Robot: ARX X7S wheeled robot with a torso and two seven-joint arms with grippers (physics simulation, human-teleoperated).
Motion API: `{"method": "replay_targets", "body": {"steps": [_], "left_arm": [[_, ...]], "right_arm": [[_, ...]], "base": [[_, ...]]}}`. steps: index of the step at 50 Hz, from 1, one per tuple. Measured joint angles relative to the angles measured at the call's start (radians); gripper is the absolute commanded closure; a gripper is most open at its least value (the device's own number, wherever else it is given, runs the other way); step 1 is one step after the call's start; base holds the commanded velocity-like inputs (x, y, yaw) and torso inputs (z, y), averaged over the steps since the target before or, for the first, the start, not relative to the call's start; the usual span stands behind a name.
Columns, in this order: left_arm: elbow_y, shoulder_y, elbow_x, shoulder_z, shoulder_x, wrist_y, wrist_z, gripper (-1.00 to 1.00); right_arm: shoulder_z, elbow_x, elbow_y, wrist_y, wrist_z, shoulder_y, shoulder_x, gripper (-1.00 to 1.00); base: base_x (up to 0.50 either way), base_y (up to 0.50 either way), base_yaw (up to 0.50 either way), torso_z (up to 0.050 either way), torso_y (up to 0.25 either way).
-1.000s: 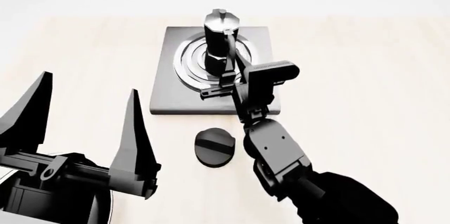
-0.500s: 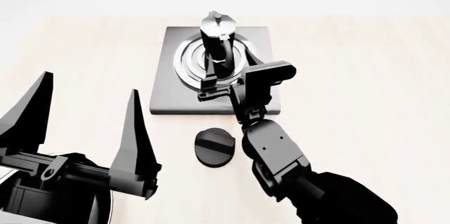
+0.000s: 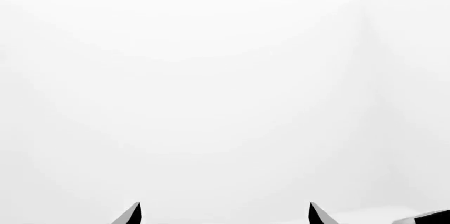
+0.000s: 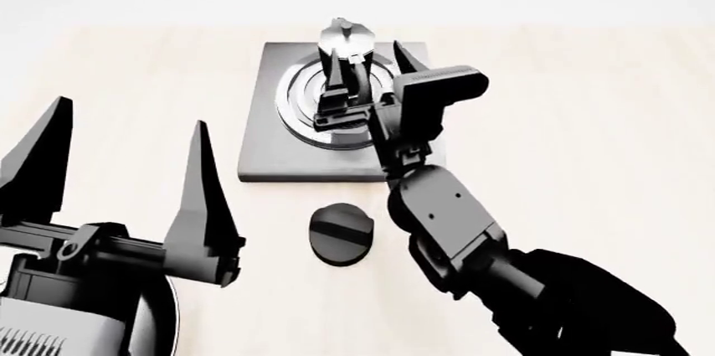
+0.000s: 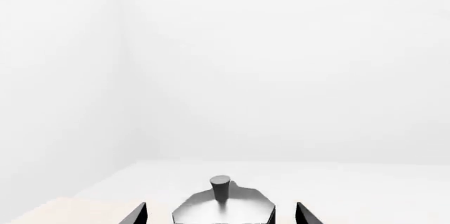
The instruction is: Turn on the stove and put the moka pot on it.
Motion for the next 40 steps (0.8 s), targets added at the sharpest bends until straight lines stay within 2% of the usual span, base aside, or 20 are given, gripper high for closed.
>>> {"method": "replay_targets", "body": {"steps": [18,40], "left_arm": [[-0.009,-0.064,-0.063,-0.042,-0.022,-0.043,0.003,-1.0],[0.055,-0.144,-0.05,-0.079,-0.071,-0.103,0.022,-1.0]], "right_arm": [[-0.012,-0.092,-0.405,0.052,0.212,0.153,0.226,-1.0],[0.003,-0.24,-0.965,0.216,0.572,0.356,0.614,-1.0]], "base": [[0.0,0.0,0.0,0.0,0.0],[0.0,0.0,0.0,0.0,0.0]]}}
